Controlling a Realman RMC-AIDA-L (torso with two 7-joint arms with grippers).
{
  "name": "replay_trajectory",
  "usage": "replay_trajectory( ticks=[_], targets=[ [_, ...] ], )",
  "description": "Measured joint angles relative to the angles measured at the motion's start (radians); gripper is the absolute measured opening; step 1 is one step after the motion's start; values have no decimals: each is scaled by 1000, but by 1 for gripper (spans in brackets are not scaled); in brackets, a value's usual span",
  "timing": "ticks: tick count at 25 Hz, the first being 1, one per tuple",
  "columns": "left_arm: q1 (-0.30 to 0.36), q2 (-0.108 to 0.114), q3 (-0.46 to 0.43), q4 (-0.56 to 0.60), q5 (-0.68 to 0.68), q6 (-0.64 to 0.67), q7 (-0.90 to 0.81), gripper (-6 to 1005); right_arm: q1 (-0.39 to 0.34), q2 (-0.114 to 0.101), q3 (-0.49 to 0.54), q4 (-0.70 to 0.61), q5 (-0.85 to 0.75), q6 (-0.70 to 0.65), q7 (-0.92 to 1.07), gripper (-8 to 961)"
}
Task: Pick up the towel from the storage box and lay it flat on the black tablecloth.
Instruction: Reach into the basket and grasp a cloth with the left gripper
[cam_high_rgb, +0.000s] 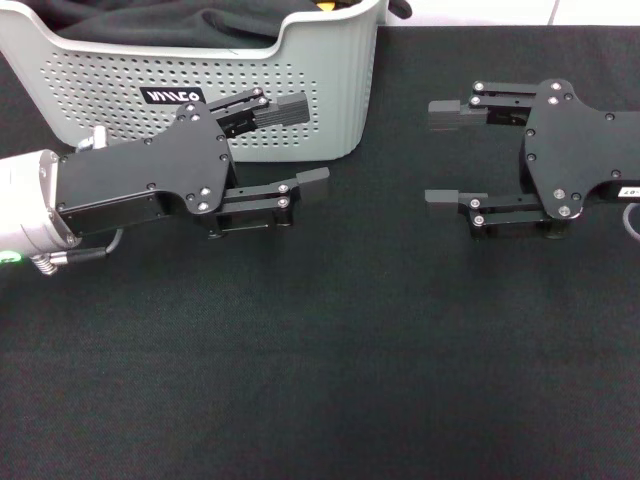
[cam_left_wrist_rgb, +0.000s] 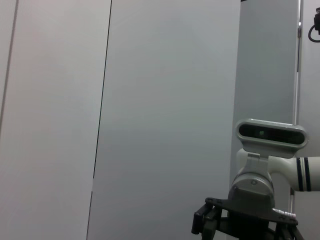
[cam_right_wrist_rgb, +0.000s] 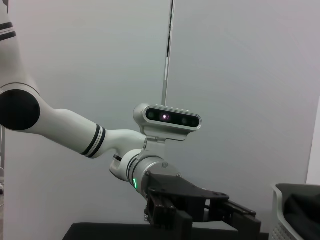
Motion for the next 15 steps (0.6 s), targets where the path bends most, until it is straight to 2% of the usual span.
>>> replay_trajectory(
  ticks=[15],
  targets=[
    [11, -10, 0, 0, -1, 0, 12, 815, 7, 0, -3, 0, -2, 0, -14, 724]
  ],
)
